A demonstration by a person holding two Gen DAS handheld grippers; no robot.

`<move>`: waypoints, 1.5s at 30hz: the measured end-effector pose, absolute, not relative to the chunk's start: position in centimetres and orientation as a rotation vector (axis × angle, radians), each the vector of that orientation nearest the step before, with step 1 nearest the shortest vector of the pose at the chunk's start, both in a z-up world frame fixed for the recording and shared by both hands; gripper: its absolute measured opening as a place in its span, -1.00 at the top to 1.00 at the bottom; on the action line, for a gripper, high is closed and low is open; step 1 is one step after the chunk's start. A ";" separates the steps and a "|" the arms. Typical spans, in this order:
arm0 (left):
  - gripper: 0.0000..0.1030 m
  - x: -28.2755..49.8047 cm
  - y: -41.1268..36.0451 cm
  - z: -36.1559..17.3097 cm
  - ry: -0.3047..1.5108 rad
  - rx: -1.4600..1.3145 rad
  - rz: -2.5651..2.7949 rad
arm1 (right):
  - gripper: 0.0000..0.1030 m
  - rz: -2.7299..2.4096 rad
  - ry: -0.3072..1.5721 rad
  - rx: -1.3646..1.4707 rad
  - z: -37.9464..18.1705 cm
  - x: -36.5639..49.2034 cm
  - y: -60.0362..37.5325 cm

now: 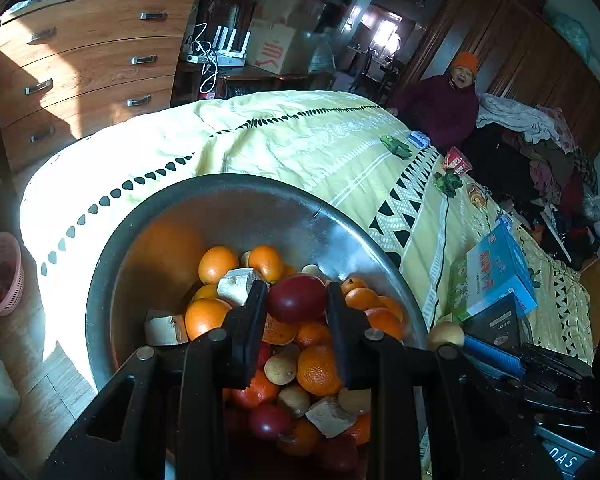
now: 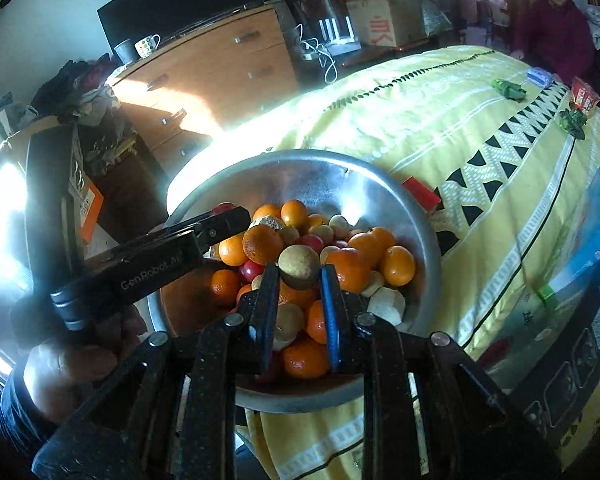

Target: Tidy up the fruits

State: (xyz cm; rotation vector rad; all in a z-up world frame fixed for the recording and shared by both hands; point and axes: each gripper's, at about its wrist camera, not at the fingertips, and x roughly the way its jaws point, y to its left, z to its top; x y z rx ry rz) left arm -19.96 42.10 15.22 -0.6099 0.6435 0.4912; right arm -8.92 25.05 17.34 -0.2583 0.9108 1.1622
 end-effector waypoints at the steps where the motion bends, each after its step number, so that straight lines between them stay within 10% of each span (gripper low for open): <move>1: 0.42 -19.9 42.2 15.1 0.649 -0.614 0.491 | 0.58 1.157 0.914 -0.258 17.5 -9.0 25.2; 5: 0.13 -19.9 42.5 15.1 0.654 -0.636 0.509 | 0.40 1.140 0.952 -0.282 17.1 -8.7 25.6; 7: -0.19 -20.1 42.4 15.6 0.631 -0.636 0.536 | -0.24 1.132 0.919 -0.274 17.9 -8.8 25.0; 14: -0.20 -19.9 36.1 21.5 0.507 -0.462 0.474 | -0.33 1.076 0.600 -0.177 25.0 -11.3 15.6; 18: -0.26 -18.7 25.6 26.4 0.400 -0.282 0.230 | -0.97 0.880 0.360 -0.106 27.4 -12.8 4.9; 28: -0.52 -10.9 0.9 19.9 0.616 -0.086 -0.304 | -1.00 0.320 0.734 -0.190 13.3 -5.5 -15.1; 38: -0.52 -1.5 0.3 4.6 0.987 -0.094 -0.024 | -1.00 0.219 1.027 -0.061 2.4 -1.1 -20.8; 40: -0.98 -0.7 0.9 2.1 1.001 -0.079 0.021 | -1.00 0.207 0.984 -0.056 1.8 -1.3 -21.0; 45: -1.00 -0.7 0.6 0.7 0.977 -0.045 0.015 | -1.00 0.197 0.960 -0.044 1.5 -1.4 -21.4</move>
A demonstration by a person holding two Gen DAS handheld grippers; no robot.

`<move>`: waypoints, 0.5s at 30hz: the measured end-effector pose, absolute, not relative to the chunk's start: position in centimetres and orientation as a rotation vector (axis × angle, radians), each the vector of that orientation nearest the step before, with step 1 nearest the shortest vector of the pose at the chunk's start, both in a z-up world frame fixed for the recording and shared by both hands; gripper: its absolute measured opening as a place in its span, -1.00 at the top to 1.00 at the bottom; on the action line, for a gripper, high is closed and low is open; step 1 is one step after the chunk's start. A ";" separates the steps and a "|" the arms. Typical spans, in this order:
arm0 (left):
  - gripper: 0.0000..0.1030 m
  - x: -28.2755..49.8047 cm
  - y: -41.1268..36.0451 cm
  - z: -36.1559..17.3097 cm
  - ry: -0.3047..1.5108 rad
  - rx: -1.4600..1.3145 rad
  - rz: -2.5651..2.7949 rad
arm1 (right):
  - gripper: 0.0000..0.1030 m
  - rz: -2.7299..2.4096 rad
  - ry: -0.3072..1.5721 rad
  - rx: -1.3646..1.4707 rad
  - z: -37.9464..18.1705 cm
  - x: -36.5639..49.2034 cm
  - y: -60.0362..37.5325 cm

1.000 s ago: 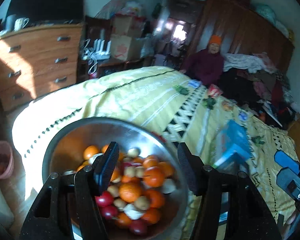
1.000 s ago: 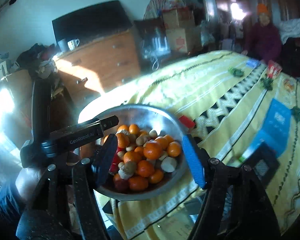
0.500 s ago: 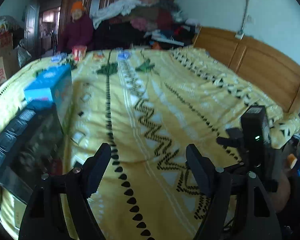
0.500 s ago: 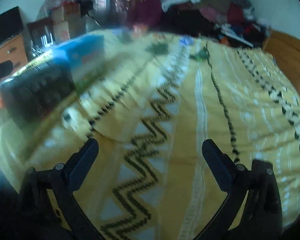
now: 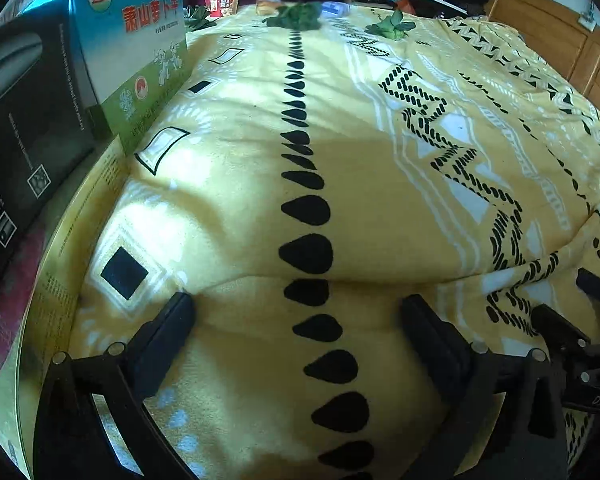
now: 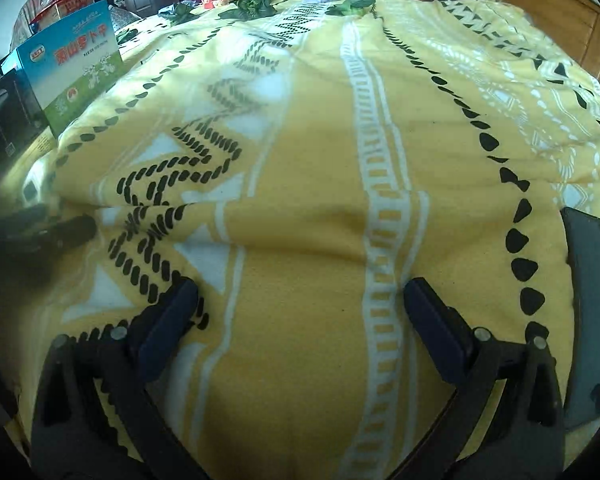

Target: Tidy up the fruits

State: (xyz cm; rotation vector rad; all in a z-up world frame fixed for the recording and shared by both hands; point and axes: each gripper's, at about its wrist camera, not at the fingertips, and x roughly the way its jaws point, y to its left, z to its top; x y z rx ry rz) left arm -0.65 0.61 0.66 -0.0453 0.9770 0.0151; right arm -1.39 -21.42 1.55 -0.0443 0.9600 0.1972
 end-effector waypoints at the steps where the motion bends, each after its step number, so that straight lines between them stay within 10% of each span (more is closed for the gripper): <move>1: -1.00 -0.8 0.8 0.8 0.975 -0.051 0.013 | -1.00 0.201 0.956 -0.039 1.5 -1.4 -21.6; 15: -1.00 -0.9 0.5 0.9 0.955 -0.043 0.033 | -1.00 0.195 0.948 -0.054 1.3 -1.6 -21.3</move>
